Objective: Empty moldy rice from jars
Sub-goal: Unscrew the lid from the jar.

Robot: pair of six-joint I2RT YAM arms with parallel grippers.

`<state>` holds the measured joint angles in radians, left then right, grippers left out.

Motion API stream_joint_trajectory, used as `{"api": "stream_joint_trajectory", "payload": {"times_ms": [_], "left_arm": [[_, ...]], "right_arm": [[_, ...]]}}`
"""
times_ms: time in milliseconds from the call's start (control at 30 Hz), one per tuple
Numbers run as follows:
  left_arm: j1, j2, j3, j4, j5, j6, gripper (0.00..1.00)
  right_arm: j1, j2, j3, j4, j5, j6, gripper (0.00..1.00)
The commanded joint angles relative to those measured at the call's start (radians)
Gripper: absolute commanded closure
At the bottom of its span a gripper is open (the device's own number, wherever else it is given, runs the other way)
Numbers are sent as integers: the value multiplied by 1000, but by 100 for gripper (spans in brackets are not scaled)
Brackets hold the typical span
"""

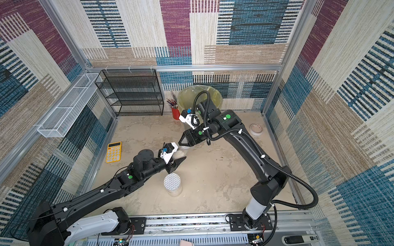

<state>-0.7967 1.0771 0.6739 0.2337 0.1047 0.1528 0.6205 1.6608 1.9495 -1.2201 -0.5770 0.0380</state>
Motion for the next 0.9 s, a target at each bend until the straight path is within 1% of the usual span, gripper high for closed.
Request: {"api": "stream_joint_trajectory", "payload": {"times_ms": [0, 167, 267, 300, 367, 467, 767, 867], "left_arm": [[-3, 1, -2, -58, 93, 26, 100], [-1, 1, 0, -68, 98, 26, 100], [-1, 1, 1, -73, 102, 25, 100], [-1, 1, 3, -79, 104, 26, 100], [-1, -2, 6, -87, 105, 31, 100], [-1, -5, 9, -91, 104, 32, 100], [-1, -3, 13, -95, 112, 27, 100], [-1, -2, 16, -101, 116, 28, 100]], "right_arm": [[-2, -3, 1, 127, -41, -78, 73], [-2, -55, -82, 182, -46, -190, 73], [-2, -102, -152, 258, -59, -270, 77], [-2, -117, -172, 280, -48, -303, 79], [-2, -142, -201, 304, -28, -369, 80], [-2, -175, -239, 327, -9, -426, 78], [-2, -166, -274, 246, 32, -553, 72], [-2, -167, -273, 223, 3, -629, 70]]}}
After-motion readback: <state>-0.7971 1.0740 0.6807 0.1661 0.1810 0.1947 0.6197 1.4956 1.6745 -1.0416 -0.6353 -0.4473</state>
